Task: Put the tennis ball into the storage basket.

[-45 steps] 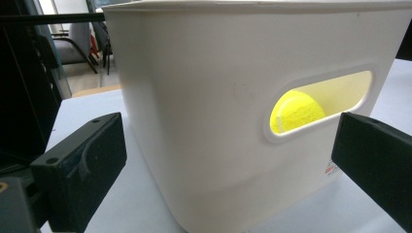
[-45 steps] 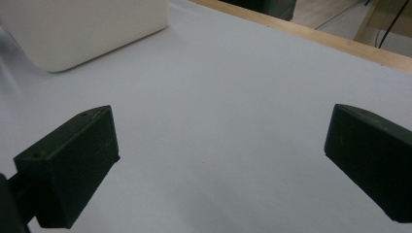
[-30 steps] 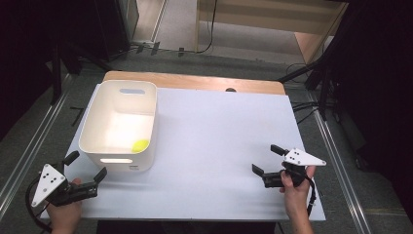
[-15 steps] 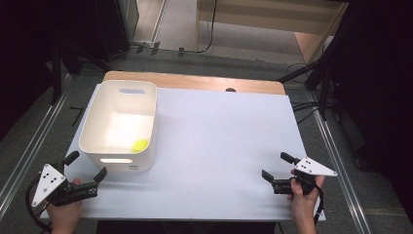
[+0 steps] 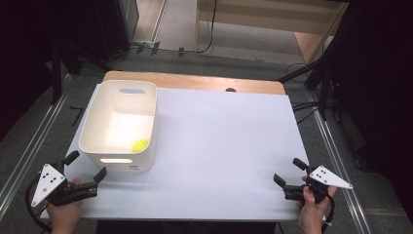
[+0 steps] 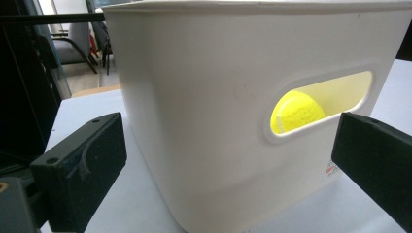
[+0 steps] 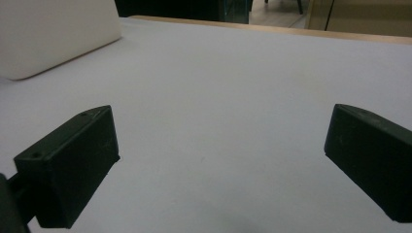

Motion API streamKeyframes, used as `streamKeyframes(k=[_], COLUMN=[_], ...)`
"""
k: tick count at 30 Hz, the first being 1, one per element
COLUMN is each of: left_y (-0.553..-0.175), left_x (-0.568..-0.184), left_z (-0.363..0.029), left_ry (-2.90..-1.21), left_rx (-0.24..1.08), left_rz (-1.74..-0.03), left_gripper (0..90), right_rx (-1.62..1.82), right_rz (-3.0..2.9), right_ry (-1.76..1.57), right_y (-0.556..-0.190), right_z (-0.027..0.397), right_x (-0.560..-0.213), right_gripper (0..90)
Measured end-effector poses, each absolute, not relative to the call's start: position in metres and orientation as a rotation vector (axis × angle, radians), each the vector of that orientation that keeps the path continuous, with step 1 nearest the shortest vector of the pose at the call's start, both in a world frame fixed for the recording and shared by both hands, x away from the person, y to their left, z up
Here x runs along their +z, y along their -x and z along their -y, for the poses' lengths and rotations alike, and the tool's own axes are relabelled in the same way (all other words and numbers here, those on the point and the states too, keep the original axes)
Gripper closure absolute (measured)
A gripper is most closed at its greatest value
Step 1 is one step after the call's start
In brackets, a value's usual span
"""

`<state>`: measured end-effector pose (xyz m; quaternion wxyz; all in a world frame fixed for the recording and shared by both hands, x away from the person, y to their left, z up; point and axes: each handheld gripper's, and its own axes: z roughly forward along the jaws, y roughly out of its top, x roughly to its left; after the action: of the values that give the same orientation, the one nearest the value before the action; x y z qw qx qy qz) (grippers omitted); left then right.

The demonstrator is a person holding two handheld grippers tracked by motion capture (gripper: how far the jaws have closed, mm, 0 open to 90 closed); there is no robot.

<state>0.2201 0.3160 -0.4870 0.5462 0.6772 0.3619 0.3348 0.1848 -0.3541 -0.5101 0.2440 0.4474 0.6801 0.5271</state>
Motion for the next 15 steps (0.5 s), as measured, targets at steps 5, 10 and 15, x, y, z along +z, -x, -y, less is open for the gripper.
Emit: streamKeyframes(k=[5,10,15], left_y=[-0.22,-0.22,-0.22], left_x=[-0.487,-0.487,-0.487], left_z=[-0.316,-0.316,-0.315], left_ry=[-1.603,-1.605,-1.605], left_rx=[0.794,0.794,0.795], left_rz=[-0.859,-0.86,-0.859], left_gripper=[0.0,0.0,0.0], right_rx=[1.463,1.464,1.479], right_rz=[-1.806,-1.776,-1.762], right_ry=[-1.233,-1.242,-1.247], right_y=[-0.177,-0.174,-0.173], right_z=[0.366,0.374,0.376], right_x=[-0.511,-0.513,-0.512], right_gripper=[0.0,0.0,0.0])
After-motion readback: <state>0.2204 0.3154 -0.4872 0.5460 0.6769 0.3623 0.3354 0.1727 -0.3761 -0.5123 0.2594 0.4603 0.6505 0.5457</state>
